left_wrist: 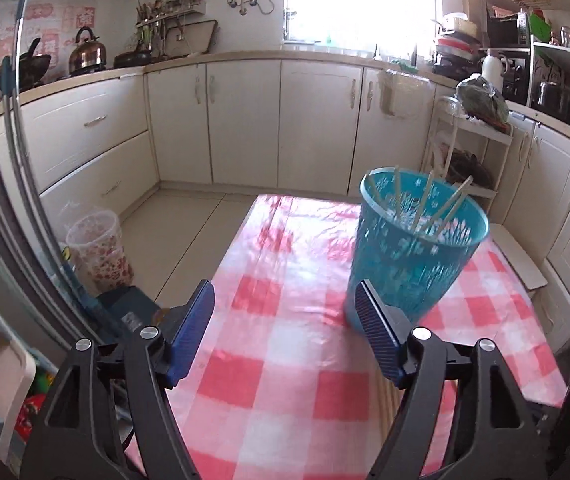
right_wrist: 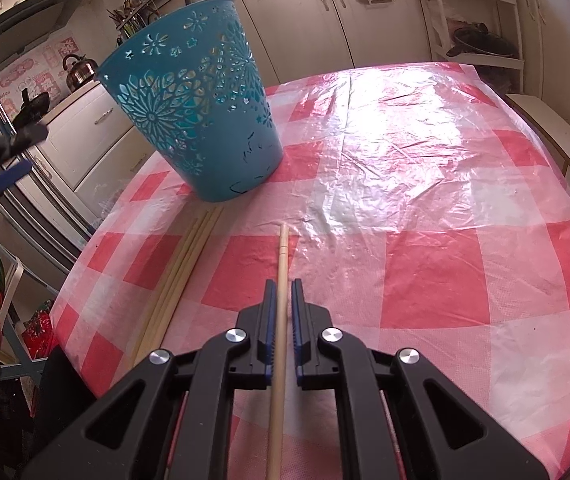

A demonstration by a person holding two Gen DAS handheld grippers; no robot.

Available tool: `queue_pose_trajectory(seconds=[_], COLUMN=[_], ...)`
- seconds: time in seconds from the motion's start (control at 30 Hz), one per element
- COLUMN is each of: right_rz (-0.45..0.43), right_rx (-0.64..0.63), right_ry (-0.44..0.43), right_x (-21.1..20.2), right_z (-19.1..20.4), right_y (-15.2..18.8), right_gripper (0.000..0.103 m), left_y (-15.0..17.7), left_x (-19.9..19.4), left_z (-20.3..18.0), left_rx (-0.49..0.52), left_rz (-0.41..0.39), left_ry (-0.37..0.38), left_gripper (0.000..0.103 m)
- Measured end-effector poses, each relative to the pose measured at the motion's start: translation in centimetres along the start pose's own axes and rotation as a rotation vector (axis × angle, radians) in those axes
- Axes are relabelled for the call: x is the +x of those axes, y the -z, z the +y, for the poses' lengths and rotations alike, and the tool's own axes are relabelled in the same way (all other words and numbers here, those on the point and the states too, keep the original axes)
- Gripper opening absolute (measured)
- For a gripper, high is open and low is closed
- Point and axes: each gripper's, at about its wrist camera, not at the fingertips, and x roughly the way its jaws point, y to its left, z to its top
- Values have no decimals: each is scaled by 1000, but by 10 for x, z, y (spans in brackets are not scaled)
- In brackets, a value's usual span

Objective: Organize utensils
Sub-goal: 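Carry the held chopstick over the teal cup and open the right tool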

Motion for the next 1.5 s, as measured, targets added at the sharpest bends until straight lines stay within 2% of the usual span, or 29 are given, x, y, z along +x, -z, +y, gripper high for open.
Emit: queue_pose_trajectory(seconds=[0.17, 0.27, 0.43, 0.53, 0.6, 0.63, 0.77, 0.9, 1.0, 1.17, 1.33, 1.5], right_rz=[47, 63, 64, 40, 26, 27, 9, -32, -88, -214, -356, -483], right_rx=[-60, -119, -183, -295, -295, -259, -79, 71, 136, 155, 120, 83], right_ry=[39, 103, 196, 279, 289, 264, 102, -15, -83, -181, -267, -277], right_x=[3, 8, 11, 14, 14, 13, 1, -15, -32, -67, -90, -84], right_z=[15, 25, 35, 49, 50, 46, 20, -1, -7, 9, 40, 76], right_y=[-5, -7, -5, 3, 5, 5, 4, 4, -5, -40, -98, -160], right_gripper=[25, 25, 13, 12, 10, 6, 6, 6, 6, 6, 6, 6], left_y=[46, 58, 64, 67, 70, 72, 77, 84, 89, 90, 90, 91], left_x=[4, 3, -5, -6, -6, -7, -10, -4, 0, 0, 0, 2], left_z=[30, 34, 31, 29, 29, 30, 36, 41, 44, 43, 39, 39], left_rx=[-37, -37, -23, -13, -12, -14, -20, -41, -54, -49, -46, -54], left_rz=[134, 163, 145, 149, 158, 160, 164, 194, 212, 209, 211, 216], left_ry=[2, 12, 18, 11, 8, 6, 3, -1, 3, 4, 12, 21], left_gripper=[70, 70, 70, 70, 70, 70, 70, 70, 70, 70, 70, 70])
